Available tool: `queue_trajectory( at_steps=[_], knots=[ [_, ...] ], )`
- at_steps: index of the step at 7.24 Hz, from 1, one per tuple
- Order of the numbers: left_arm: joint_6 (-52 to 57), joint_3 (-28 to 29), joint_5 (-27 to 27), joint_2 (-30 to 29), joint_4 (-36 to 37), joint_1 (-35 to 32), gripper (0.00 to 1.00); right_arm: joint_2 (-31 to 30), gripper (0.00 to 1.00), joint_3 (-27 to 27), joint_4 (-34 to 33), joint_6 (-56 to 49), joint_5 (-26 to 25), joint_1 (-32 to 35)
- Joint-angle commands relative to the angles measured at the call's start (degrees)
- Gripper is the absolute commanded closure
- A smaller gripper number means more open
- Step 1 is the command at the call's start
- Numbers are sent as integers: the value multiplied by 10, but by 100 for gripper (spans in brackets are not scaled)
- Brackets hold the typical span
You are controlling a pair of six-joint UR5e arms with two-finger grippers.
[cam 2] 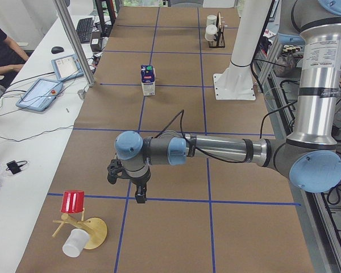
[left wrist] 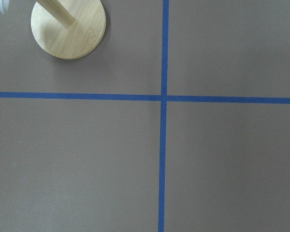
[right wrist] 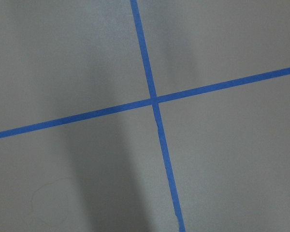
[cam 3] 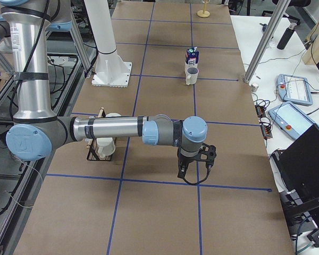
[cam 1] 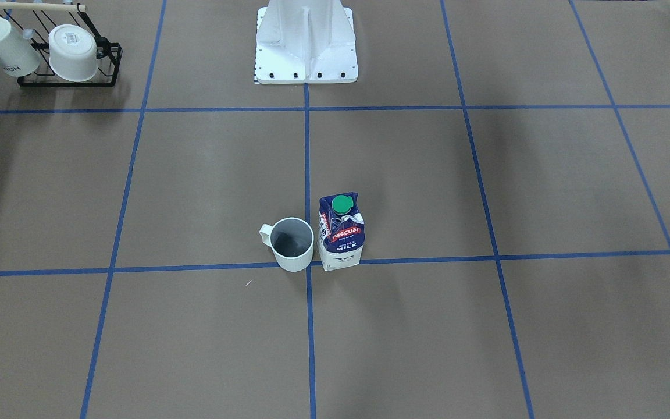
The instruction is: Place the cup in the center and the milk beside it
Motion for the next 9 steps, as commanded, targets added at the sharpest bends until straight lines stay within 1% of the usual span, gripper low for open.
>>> queue_trajectory(
  at_steps=[1, 9],
  knots=[
    [1, 7, -1, -5, -12, 0, 1, -1, 0, -4, 1, 1, -1, -1],
    [-2, 3, -1, -12, -14, 1, 1, -2, 0, -3, 4, 0, 1, -1]
  ],
)
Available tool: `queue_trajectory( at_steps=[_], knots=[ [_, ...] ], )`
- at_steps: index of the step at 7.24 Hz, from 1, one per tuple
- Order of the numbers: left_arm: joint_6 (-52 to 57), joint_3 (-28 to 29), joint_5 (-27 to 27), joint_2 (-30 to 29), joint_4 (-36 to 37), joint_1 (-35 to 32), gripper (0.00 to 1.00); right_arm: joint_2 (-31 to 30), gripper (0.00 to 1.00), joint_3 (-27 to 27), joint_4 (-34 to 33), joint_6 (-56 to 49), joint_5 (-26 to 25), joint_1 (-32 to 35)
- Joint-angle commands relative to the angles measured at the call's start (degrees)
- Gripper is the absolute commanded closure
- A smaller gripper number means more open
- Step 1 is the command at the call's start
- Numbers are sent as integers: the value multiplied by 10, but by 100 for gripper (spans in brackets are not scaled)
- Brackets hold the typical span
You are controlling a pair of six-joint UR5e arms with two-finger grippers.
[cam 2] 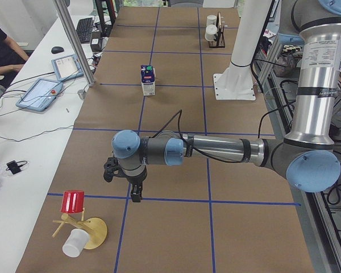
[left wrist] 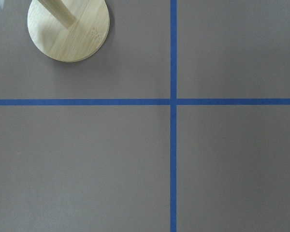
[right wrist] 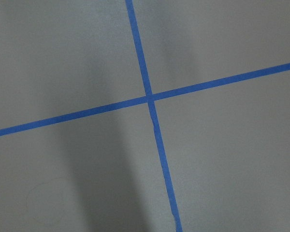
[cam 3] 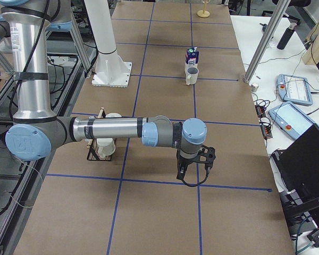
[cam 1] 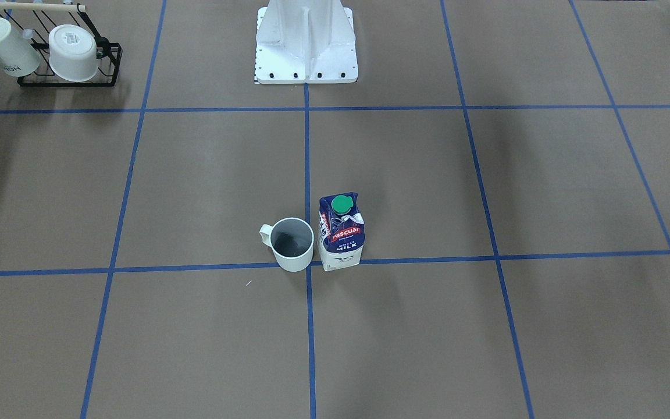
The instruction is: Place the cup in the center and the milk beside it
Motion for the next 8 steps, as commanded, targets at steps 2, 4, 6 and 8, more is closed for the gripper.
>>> queue_trajectory(
  at_steps=[2, 4, 6, 8],
  knots=[
    [2, 0, 1, -1, -3, 1, 1, 0, 0, 0, 0, 0, 2, 0],
    [4, 2, 2, -5, -3, 1, 1, 1, 0, 1, 0, -1, 2, 0],
    [4, 1, 2, -5, -3, 1, 1, 3, 0, 1, 0, -1, 1, 0],
    [4, 0, 1, -8, -3, 1, 1, 3, 0, 1, 0, 0, 0, 0]
  ],
)
